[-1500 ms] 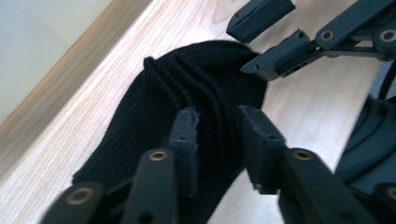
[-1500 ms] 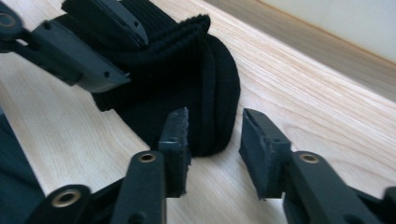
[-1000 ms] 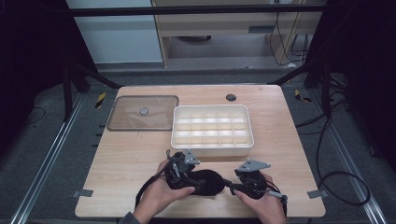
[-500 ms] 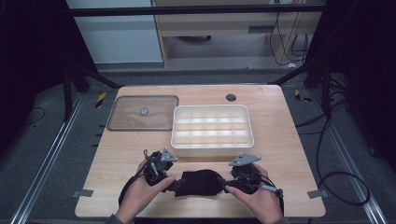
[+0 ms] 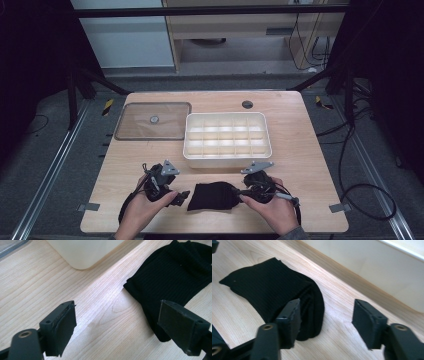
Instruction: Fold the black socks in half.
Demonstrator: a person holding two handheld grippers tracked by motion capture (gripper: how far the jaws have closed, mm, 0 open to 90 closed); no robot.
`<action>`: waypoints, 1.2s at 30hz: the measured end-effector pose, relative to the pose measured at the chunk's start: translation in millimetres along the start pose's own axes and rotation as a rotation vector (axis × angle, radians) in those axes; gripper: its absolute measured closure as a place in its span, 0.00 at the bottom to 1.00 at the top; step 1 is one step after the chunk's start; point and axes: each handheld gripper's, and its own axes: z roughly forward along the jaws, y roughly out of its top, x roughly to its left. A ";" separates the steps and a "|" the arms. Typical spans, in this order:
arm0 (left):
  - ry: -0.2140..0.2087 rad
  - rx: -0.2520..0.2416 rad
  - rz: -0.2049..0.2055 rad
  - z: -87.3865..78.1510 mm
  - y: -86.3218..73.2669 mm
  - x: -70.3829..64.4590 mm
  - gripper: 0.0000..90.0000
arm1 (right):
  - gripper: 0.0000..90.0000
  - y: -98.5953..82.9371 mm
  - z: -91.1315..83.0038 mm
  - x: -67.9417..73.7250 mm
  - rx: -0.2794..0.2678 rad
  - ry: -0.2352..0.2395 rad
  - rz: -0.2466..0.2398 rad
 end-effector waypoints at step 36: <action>-0.066 0.045 0.039 18.9 -10.3 -22.9 0.28 | 0.62 24.4 31.2 7.4 0.021 0.073 0.046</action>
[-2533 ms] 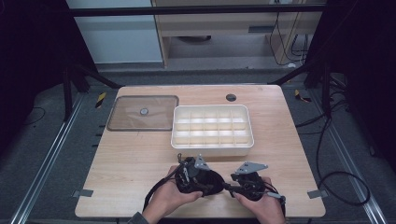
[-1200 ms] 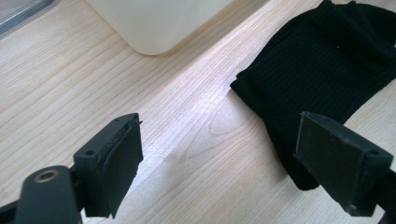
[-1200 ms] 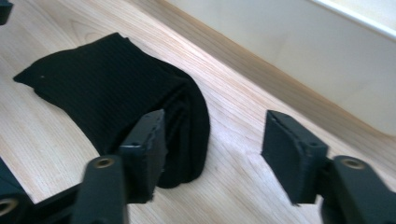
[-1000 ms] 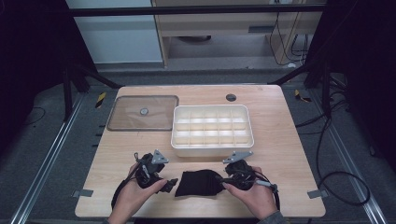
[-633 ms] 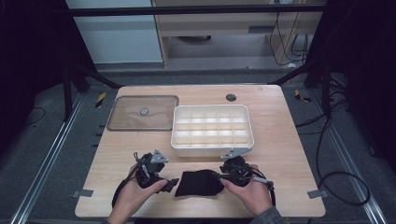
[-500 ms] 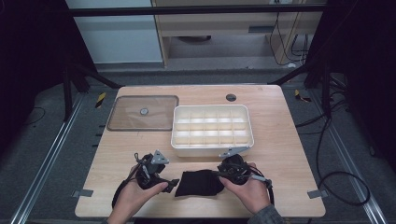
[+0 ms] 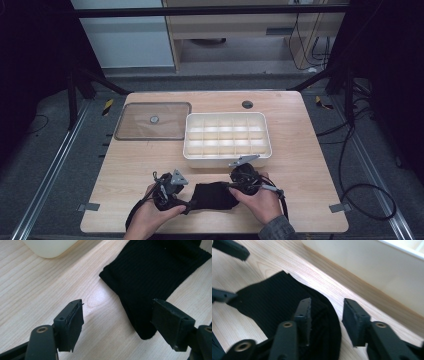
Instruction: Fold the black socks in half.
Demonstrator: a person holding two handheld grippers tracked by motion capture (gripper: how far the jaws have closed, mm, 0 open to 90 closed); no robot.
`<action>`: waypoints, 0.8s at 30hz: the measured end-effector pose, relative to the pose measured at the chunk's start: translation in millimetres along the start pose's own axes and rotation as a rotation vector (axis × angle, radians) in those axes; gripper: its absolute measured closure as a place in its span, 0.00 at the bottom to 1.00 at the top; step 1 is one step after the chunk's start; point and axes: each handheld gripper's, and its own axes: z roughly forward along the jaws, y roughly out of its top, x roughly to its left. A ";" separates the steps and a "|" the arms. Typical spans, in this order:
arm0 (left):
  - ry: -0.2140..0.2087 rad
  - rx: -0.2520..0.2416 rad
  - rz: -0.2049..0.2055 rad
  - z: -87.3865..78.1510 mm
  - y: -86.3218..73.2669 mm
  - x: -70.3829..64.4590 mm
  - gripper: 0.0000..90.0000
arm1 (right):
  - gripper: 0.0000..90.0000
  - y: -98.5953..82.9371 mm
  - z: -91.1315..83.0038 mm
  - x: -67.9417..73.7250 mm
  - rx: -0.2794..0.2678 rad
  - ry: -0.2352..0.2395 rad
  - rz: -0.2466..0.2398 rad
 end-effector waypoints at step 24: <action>-0.087 0.039 0.018 8.6 -9.6 -8.5 0.61 | 0.65 -18.6 9.0 0.3 0.083 0.027 0.000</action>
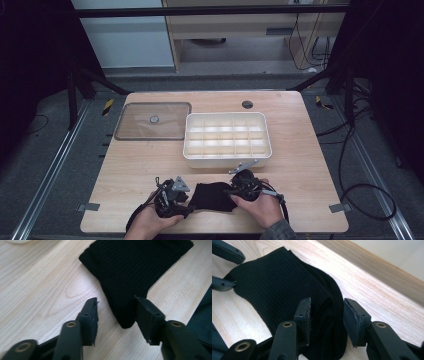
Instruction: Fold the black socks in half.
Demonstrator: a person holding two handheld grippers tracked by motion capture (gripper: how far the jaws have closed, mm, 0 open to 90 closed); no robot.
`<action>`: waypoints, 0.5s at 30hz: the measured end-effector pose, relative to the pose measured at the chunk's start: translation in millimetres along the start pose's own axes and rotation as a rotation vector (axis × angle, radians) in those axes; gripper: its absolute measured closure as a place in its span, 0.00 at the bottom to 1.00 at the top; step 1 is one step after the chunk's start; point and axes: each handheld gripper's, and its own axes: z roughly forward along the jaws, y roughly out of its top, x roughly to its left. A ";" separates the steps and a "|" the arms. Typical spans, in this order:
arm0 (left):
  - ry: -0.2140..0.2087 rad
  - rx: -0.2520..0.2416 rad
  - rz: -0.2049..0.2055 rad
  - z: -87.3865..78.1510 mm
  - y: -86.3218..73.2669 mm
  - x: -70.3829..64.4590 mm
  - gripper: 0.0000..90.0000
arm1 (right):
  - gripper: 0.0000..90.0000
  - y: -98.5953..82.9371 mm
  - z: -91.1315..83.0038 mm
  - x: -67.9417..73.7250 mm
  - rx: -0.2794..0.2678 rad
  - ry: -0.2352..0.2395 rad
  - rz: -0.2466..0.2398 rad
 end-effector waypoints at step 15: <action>-0.018 0.033 0.026 5.9 4.6 5.4 0.93 | 0.83 -0.8 -1.4 5.4 0.011 0.014 -0.033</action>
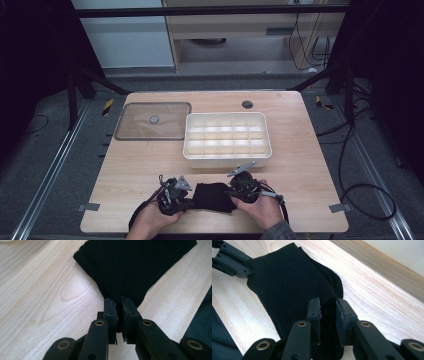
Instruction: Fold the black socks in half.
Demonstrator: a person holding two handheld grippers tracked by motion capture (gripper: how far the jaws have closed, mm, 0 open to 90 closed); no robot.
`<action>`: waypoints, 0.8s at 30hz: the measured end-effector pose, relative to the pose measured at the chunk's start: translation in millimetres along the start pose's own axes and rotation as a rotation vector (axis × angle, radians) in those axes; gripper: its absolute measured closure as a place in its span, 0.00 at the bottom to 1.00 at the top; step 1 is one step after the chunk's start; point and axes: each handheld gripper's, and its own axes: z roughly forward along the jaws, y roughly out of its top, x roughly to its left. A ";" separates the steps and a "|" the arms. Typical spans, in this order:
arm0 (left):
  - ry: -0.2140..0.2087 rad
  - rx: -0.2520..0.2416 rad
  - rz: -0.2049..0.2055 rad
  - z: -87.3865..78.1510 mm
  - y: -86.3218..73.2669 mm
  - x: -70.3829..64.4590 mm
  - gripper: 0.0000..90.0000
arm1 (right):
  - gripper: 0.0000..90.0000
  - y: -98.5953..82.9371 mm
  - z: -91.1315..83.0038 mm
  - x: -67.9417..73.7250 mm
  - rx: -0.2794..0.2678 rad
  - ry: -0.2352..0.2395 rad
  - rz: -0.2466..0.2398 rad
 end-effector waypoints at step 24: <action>0.052 -0.050 -0.021 -28.4 0.9 20.0 0.93 | 0.86 3.5 6.3 12.5 0.012 0.038 -0.056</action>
